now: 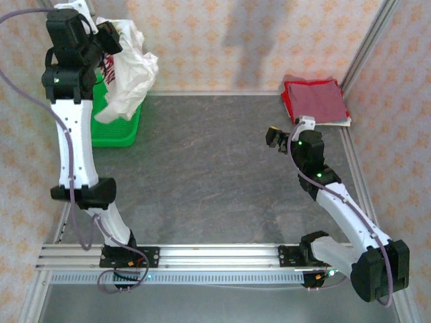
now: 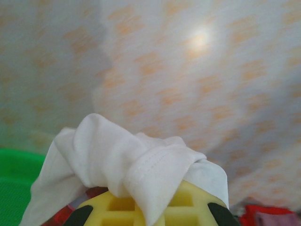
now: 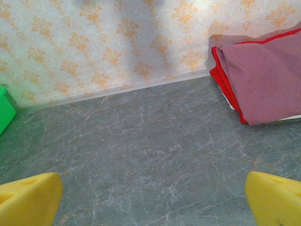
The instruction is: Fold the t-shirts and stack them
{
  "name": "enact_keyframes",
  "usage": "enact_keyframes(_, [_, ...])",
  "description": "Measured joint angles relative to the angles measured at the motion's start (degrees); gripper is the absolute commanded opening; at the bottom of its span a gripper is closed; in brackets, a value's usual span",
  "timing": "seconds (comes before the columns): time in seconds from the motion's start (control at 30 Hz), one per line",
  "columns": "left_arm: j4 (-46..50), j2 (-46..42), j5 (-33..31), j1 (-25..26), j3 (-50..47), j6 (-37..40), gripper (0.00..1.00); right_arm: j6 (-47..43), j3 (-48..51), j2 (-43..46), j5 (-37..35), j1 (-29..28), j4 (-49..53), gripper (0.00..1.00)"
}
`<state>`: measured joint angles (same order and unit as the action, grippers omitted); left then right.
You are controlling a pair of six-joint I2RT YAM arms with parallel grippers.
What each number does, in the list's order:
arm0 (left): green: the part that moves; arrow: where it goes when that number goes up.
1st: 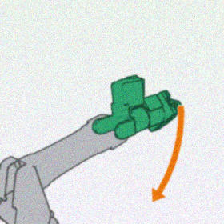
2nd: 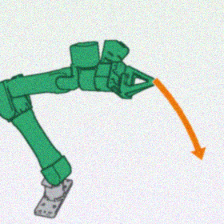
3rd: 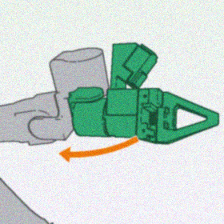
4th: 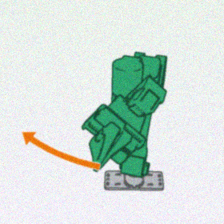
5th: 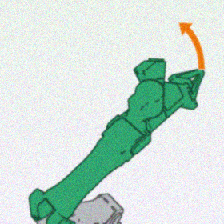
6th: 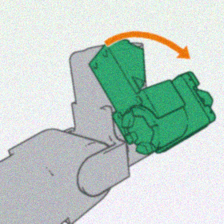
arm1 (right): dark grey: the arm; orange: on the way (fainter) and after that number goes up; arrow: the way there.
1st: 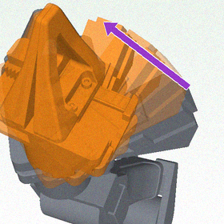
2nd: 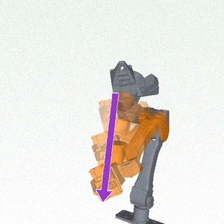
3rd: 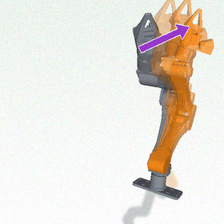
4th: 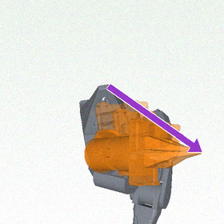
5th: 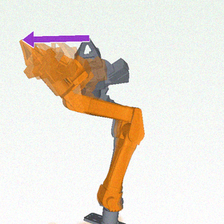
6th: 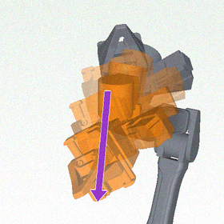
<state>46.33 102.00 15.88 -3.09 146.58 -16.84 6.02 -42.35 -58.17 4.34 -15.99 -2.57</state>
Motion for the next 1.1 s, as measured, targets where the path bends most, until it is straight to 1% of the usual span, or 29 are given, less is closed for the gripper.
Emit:
enact_keyframes(0.1, [-1.5, -3.8, 1.4, 3.8, 0.8, 0.0, 0.00, 0.0, 0.0, 0.0, 0.0, 0.0, -0.7, 1.00])
enact_keyframes(0.2, [-1.9, -7.1, 2.1, 8.9, 0.0, 0.5, 0.00, 0.8, 0.0, -0.1, -0.3, 0.0, -1.4, 1.00])
enact_keyframes(0.27, [-2.8, -9.9, 2.2, 13.6, -5.2, 1.5, 0.00, 1.6, 0.0, -0.3, -0.5, 0.0, -1.9, 1.00])
enact_keyframes(0.33, [-4.3, -12.1, 2.3, 18.2, -13.3, 2.3, 0.00, 2.6, 0.0, -0.7, -0.5, 0.0, -2.2, 1.00])
enact_keyframes(0.37, [-5.4, -12.9, 3.0, 20.2, -18.4, 2.7, 0.19, 3.2, 0.0, -0.9, -0.5, 0.0, -2.4, 1.00])
enact_keyframes(0.4, [-6.3, -12.7, 3.5, 21.4, -22.1, 2.8, 0.42, 3.7, 0.0, -1.2, -0.5, 0.0, -2.4, 1.00])
enact_keyframes(0.43, [-7.7, -11.7, 4.4, 22.4, -26.0, 3.2, 0.63, 4.2, 0.0, -1.5, -0.5, 0.0, -2.5, 1.00])
enact_keyframes(0.47, [-9.1, -9.7, 5.1, 22.9, -28.8, 3.3, 0.76, 4.6, 0.0, -1.8, -0.5, 0.0, -2.4, 1.00])
enact_keyframes(0.5, [-9.9, -7.2, 5.3, 23.1, -30.3, 3.4, 0.81, 5.0, 0.0, -2.1, -0.5, 0.0, -2.4, 1.00])
enact_keyframes(0.57, [-10.1, 0.4, 4.5, 23.2, -31.9, 3.5, 0.83, 5.7, 0.0, -2.7, -0.4, 0.0, -1.9, 1.00])
enact_keyframes(0.6, [-10.7, 2.9, 3.9, 23.2, -33.8, 3.5, 0.82, 5.9, 0.0, -2.8, -0.2, 0.0, -1.3, 1.00])
enact_keyframes(0.63, [-11.8, 3.9, 2.8, 23.2, -38.2, 3.4, 0.81, 6.0, 0.0, -2.8, 0.1, 0.0, -0.6, 1.00])
enact_keyframes(0.7, [-14.7, 1.2, 0.7, 23.2, -51.5, 2.9, 0.79, 6.0, 0.0, -2.7, 1.0, 0.0, 0.7, 0.98])
enact_keyframes(0.77, [-16.6, -7.2, -1.7, 23.2, -66.9, 1.7, 0.78, 6.0, 0.3, -2.4, 3.2, -0.3, 2.0, 0.96])
enact_keyframes(0.83, [-16.2, -18.5, -3.8, 23.2, -77.5, 0.7, 0.76, 6.0, 1.1, -1.8, 5.1, -1.6, 3.2, 0.95])
enact_keyframes(0.87, [-15.8, -25.6, -4.9, 23.2, -81.4, 0.4, 0.75, 6.0, 1.6, -1.6, 6.2, -2.8, 4.1, 0.94])
enact_keyframes(0.97, [-15.0, -39.5, -7.1, 23.2, -86.0, -0.8, 0.74, 6.0, 2.6, -2.3, 9.5, -6.5, 6.3, 0.89])
enact_keyframes(1.03, [-14.4, -43.4, -7.5, 23.2, -89.0, -2.1, 0.73, 5.7, 2.6, -4.3, 11.5, -8.3, 7.0, 0.88])
enact_keyframes(1.1, [-14.4, -43.7, -7.0, 23.4, -94.4, -3.9, 0.73, 5.3, 2.3, -7.8, 13.1, -9.9, 7.8, 0.88])
